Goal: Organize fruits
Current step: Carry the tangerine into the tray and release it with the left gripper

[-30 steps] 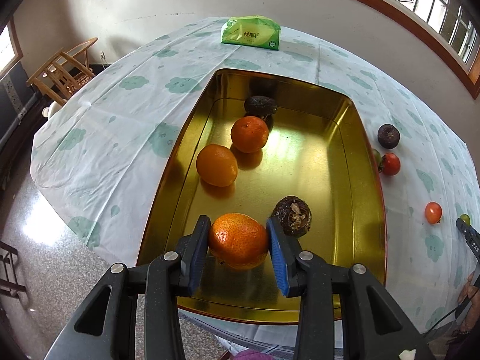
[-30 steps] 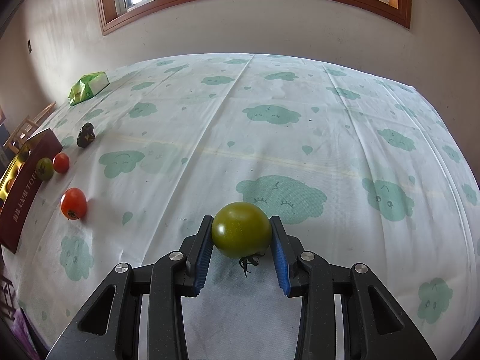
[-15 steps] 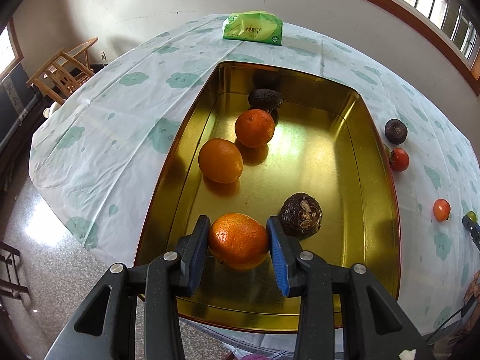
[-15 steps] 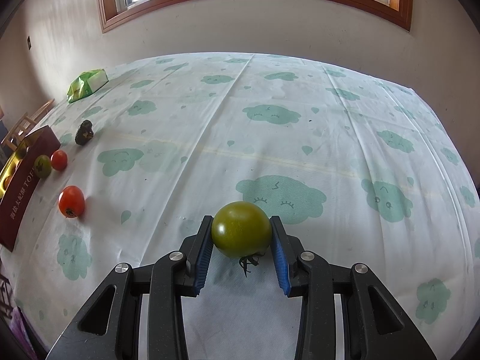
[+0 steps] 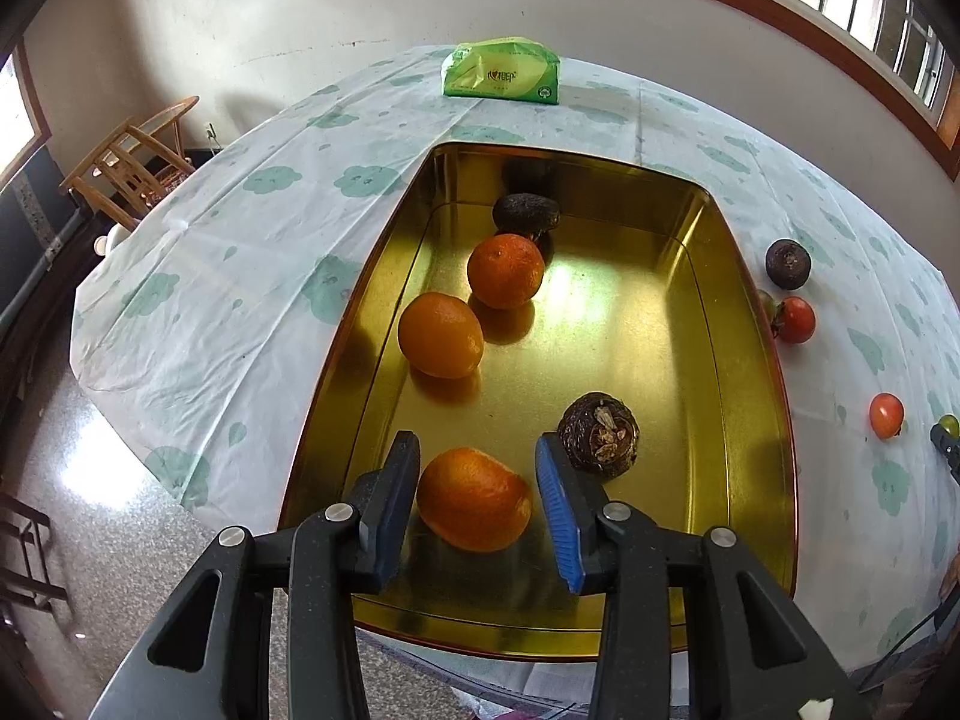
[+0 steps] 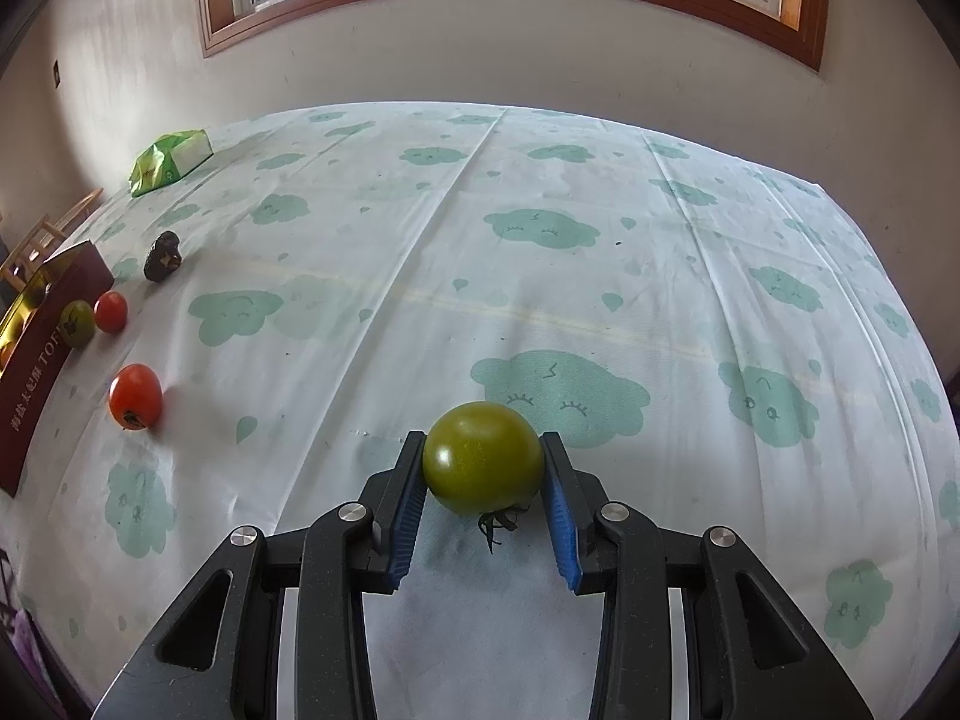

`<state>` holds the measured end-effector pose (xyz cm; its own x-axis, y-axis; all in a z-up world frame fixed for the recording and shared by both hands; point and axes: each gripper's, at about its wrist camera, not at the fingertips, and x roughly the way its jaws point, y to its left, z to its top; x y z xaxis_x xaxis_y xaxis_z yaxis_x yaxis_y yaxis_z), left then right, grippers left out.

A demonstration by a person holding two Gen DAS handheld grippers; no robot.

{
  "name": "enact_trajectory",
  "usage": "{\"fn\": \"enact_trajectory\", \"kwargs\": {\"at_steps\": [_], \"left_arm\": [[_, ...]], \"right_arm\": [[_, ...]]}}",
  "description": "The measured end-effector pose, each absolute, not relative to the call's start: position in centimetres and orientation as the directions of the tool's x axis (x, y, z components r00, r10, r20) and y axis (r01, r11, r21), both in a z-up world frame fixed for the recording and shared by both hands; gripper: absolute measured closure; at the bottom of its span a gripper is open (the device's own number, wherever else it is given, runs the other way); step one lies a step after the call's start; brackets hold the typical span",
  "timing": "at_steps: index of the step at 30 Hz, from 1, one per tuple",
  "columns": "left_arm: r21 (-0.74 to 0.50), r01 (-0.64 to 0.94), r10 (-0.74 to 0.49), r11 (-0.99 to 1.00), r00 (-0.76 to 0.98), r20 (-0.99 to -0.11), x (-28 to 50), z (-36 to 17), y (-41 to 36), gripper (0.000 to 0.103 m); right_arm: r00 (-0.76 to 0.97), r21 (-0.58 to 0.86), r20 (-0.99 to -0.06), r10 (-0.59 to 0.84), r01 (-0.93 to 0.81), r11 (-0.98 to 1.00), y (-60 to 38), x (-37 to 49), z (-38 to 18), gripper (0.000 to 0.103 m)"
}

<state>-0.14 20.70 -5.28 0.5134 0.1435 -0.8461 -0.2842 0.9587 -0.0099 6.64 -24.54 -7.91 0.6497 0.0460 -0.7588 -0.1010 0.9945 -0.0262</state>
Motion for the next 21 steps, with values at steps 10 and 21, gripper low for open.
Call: {"fn": "enact_trajectory", "kwargs": {"at_steps": [10, 21], "left_arm": [[0.057, -0.281, 0.205, 0.958, 0.533, -0.821, -0.4, -4.6, 20.3, 0.05], [0.108, -0.273, 0.246, 0.956, 0.548, -0.799, -0.7, -4.4, 19.9, 0.044]], "right_arm": [[0.651, -0.041, -0.759, 0.03, -0.093, 0.995, -24.2, 6.3, -7.9, 0.065], [0.657, 0.009, -0.752, 0.059, -0.08, 0.997, -23.7, 3.7, -7.7, 0.065]]}}
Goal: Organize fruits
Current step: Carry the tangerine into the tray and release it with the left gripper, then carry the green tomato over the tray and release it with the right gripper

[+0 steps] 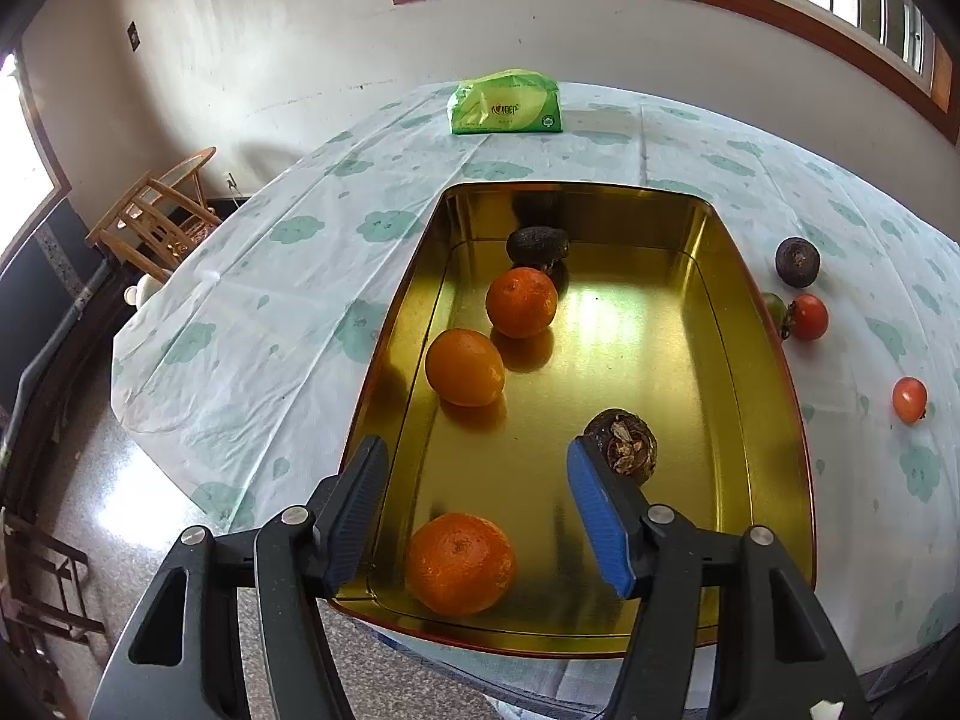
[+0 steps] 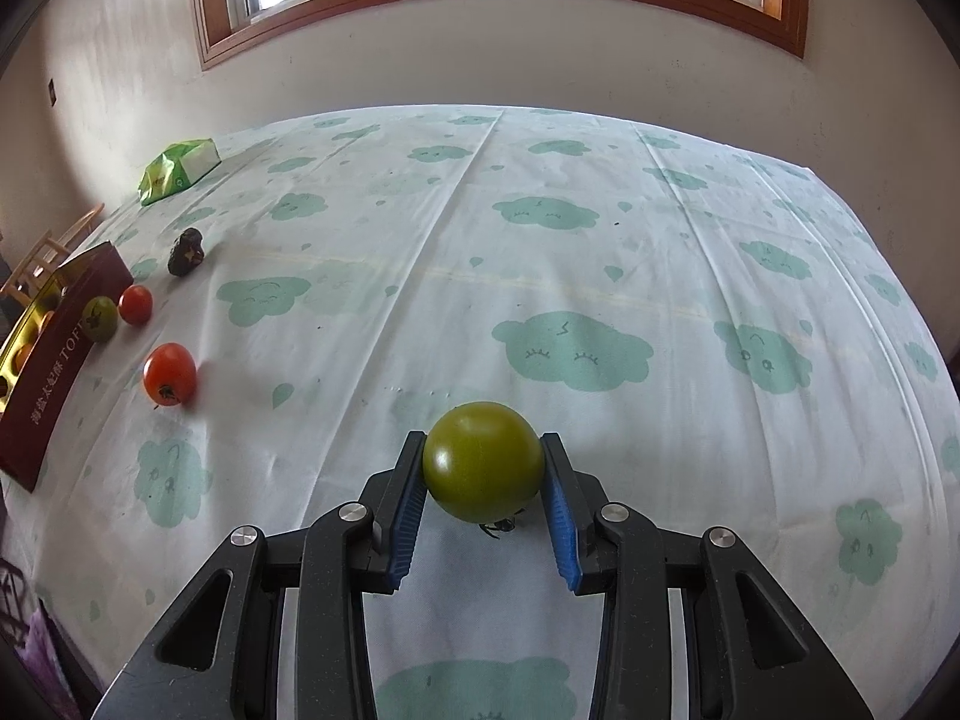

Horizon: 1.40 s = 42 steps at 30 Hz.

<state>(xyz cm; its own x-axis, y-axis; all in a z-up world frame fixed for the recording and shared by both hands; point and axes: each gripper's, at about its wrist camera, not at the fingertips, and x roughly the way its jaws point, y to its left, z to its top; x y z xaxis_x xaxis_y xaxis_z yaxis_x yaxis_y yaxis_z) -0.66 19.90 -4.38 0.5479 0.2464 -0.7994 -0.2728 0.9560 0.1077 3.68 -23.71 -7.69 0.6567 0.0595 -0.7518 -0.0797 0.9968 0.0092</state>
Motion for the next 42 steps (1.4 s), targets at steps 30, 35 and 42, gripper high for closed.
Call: {"fn": "enact_trajectory", "kwargs": {"at_steps": [30, 35, 42], "left_arm": [[0.094, -0.233, 0.22, 0.968, 0.606, -0.764, -2.0, -3.5, 20.4, 0.034], [0.088, -0.23, 0.217, 0.969, 0.629, -0.747, -2.3, -2.6, 20.7, 0.033], [0.078, -0.253, 0.227, 0.964, 0.634, -0.74, -2.5, -2.2, 22.0, 0.03]], "right_arm": [[0.606, 0.032, -0.701, 0.375, -0.499, 0.866, -3.1, 0.7, -0.5, 0.065], [0.571, 0.044, -0.705, 0.421, -0.558, 0.829, 0.6, 1.6, -0.1, 0.065], [0.499, 0.059, -0.725, 0.476, -0.643, 0.764, 6.3, 3.1, -0.4, 0.065]]}}
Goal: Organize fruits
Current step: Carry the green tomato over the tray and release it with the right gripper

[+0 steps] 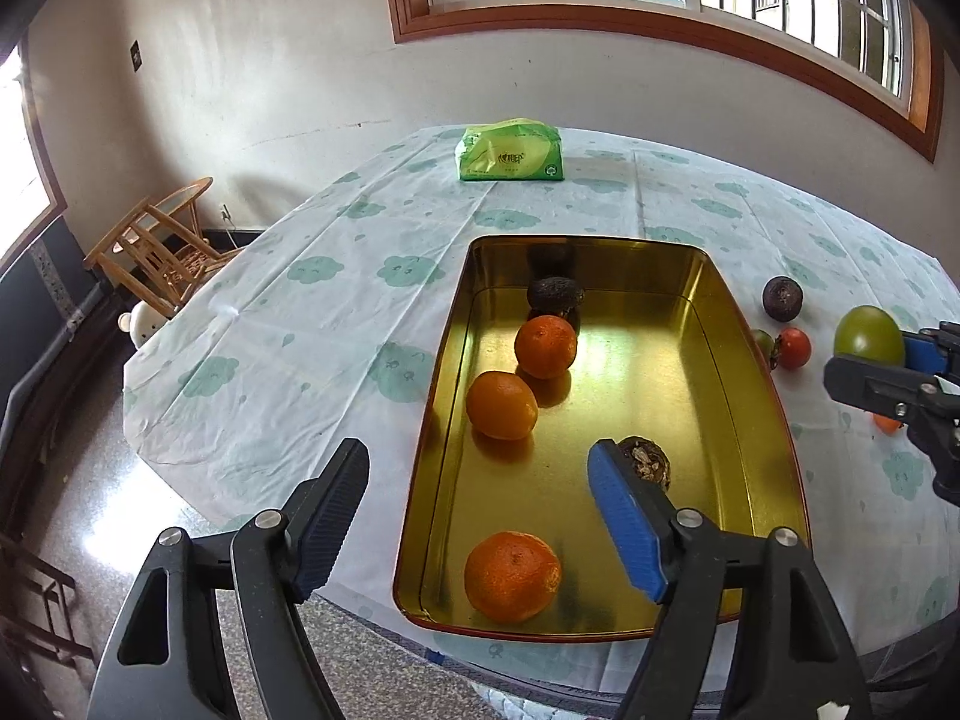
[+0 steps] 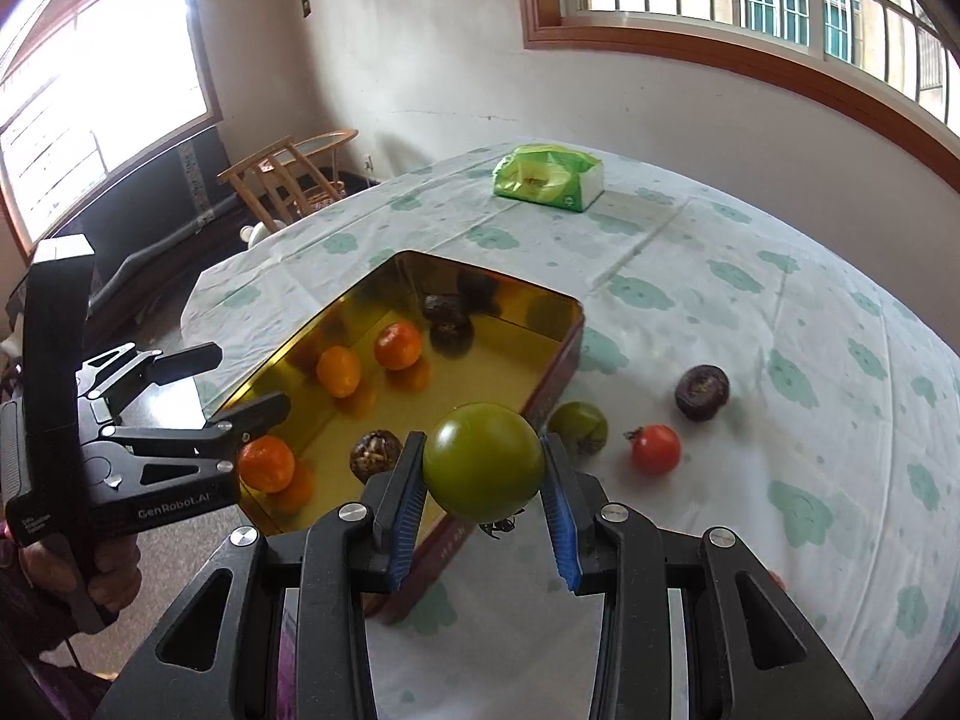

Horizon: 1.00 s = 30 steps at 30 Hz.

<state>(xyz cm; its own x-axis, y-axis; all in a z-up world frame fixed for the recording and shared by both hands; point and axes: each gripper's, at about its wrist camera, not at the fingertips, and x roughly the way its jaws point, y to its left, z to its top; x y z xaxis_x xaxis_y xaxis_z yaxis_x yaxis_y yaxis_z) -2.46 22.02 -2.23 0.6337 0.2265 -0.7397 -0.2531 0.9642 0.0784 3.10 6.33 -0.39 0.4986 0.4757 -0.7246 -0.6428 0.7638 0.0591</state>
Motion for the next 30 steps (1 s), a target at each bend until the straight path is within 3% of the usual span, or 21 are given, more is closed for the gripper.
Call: {"fn": "enact_trajectory", "kwargs": {"at_steps": [19, 30], "left_arm": [[0.087, -0.306, 0.267, 0.948, 0.617, -0.741, -2.5, -2.3, 25.2, 0.022], [0.077, -0.314, 0.261, 0.946, 0.599, -0.757, -2.2, -3.1, 26.0, 0.021]], "right_arm": [[0.341, 0.093, -0.817, 0.464, -0.718, 0.69, 15.6, 6.6, -4.8, 0.065], [0.316, 0.125, -0.822, 0.475, -0.713, 0.69, 17.2, 7.5, -5.3, 0.064]]}}
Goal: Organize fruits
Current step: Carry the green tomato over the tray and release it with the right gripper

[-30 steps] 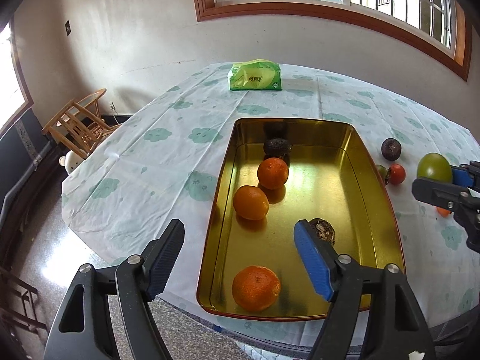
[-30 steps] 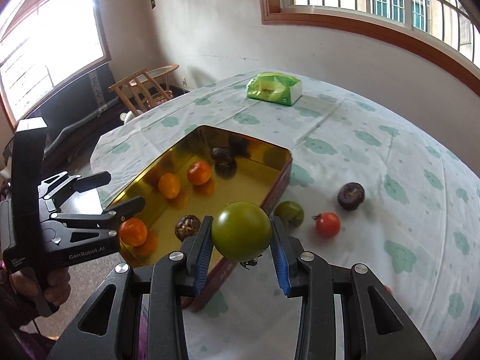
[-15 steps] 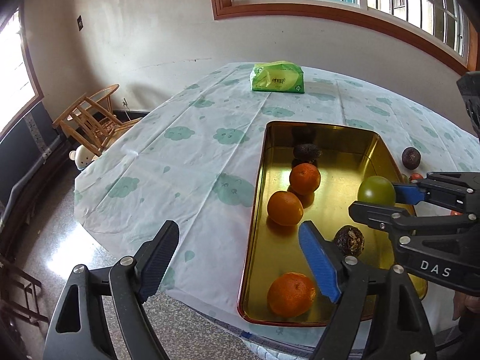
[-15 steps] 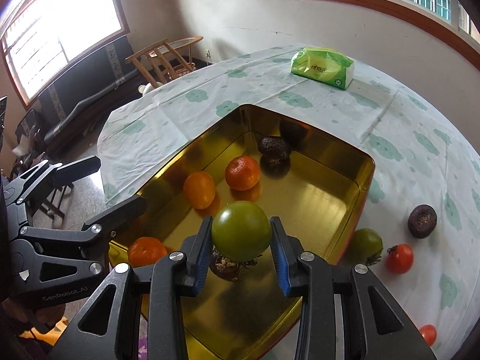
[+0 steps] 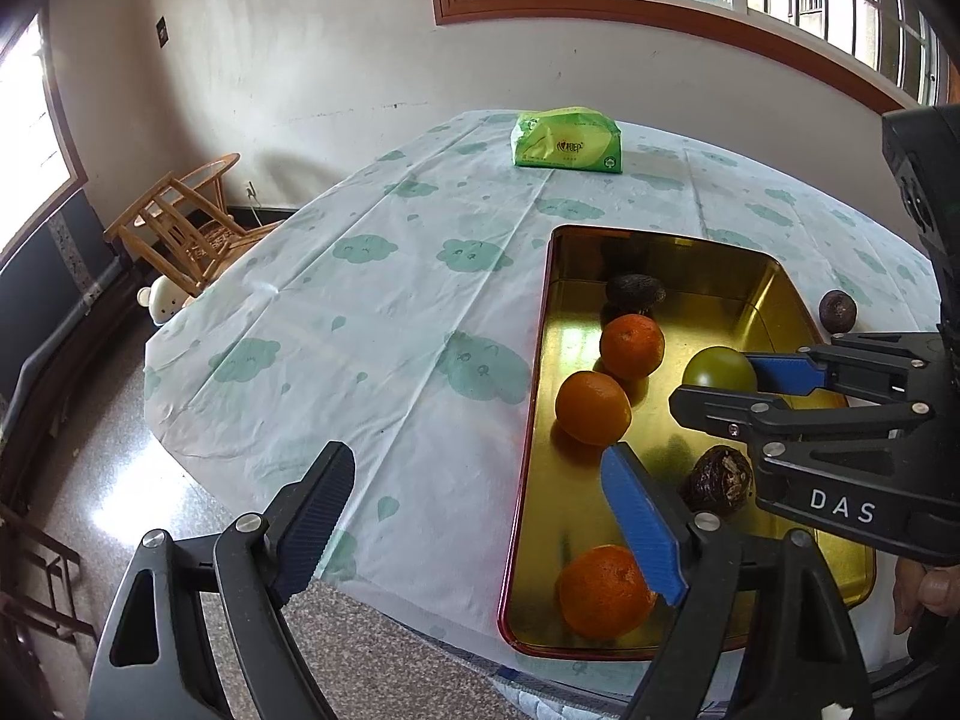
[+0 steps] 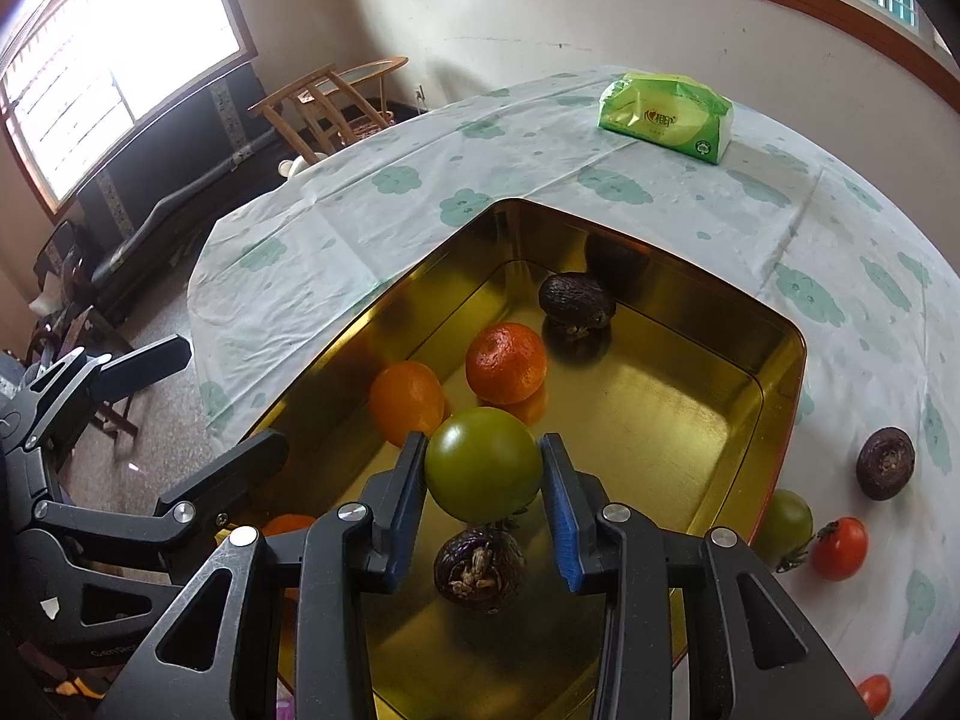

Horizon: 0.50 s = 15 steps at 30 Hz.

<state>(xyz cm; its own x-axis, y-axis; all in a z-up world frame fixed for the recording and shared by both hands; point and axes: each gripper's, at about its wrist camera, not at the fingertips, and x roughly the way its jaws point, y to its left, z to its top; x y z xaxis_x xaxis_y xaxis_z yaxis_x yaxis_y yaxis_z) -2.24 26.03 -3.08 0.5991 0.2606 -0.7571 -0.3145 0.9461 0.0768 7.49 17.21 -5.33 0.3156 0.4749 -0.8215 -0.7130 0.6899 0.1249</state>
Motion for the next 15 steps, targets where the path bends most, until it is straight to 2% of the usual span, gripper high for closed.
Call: {"fn": "enact_trajectory", "kwargs": {"at_steps": [8, 12, 15], "left_arm": [[0.078, -0.312, 0.259, 0.947, 0.597, -0.759, -2.1, -3.0, 26.0, 0.021], [0.082, -0.311, 0.265, 0.947, 0.609, -0.748, -2.3, -2.5, 26.0, 0.021], [0.077, -0.311, 0.262, 0.947, 0.615, -0.743, -2.3, -2.2, 25.7, 0.019]], "right_arm": [[0.359, 0.165, -0.767, 0.532, -0.691, 0.704, 15.4, 7.1, -4.0, 0.061], [0.428, 0.162, -0.725, 0.54, -0.656, 0.738, 10.1, 5.8, -3.2, 0.06], [0.449, 0.122, -0.747, 0.49, -0.633, 0.765, 5.6, 5.5, -3.9, 0.06]]}}
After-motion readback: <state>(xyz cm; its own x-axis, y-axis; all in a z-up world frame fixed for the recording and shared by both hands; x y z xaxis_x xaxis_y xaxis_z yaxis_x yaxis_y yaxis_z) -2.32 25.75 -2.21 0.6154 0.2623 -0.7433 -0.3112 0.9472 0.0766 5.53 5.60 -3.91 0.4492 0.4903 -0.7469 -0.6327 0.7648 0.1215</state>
